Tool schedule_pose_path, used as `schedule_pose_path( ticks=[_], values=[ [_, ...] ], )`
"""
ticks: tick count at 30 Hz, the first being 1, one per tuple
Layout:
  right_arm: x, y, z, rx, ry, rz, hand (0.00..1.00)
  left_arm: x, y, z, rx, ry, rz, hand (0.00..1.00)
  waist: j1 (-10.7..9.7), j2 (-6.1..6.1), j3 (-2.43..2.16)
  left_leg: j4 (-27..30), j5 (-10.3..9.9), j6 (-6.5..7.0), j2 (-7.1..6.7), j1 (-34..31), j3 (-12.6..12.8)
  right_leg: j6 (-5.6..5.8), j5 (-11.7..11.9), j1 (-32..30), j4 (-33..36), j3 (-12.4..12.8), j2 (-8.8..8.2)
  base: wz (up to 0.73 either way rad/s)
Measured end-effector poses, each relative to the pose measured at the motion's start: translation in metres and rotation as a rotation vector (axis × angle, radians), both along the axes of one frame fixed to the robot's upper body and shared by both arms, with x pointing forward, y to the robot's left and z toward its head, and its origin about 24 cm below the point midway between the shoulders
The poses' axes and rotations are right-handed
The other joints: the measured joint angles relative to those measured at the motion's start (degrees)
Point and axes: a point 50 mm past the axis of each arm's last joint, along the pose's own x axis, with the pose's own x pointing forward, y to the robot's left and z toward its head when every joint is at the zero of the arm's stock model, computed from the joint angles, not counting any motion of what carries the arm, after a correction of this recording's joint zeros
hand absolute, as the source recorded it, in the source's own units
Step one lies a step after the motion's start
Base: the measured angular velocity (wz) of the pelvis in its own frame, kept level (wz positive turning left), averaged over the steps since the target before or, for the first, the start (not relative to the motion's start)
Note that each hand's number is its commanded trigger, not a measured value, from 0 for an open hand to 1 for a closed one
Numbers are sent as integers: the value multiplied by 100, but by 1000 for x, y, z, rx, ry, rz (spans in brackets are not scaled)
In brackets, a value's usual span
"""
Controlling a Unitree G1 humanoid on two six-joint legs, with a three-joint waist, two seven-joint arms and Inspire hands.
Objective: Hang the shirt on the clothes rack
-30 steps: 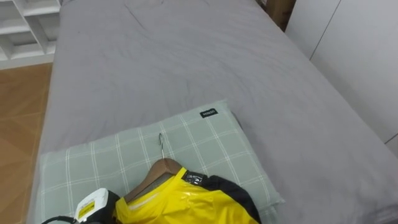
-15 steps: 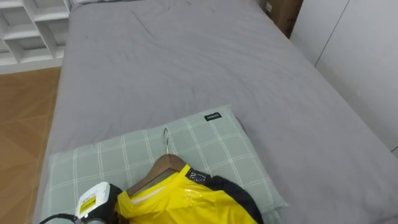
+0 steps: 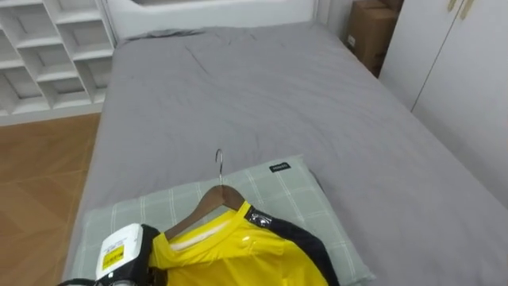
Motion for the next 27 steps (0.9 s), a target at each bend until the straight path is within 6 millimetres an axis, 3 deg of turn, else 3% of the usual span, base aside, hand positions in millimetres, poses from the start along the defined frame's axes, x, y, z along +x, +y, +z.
schedule_pose_path(
  ticks=[6, 13, 19, 27],
  values=[
    [-7, -2, -1, 1, 10, -35, 0, -6, 2, -4, 1, 13, 7, 100, -20, 12, -29, -14, 0, -1, 0, 95, 7, -8, 8, 87, -39, 39, 11, -1],
    [-14, -3, -2, 0, 22, -47, 0, -6, 4, -2, 8, 1, 9, 100, -25, -97, -62, -22, 6, -10, 3, 206, 32, -10, 9, 195, -77, 68, 52, -1],
    [-15, -4, -2, -6, 20, -70, 0, 3, 4, 14, 9, -95, -1, 100, -55, -117, -44, -39, 6, -10, 3, 260, 29, -10, 9, 270, -76, 72, 53, 0],
    [-11, -5, -1, -5, 2, -86, 0, 19, -9, 49, -18, -312, -46, 100, -54, -25, -1, -124, 5, -11, 11, 313, 32, -11, 8, 263, -78, 150, 85, -2]
  ],
)
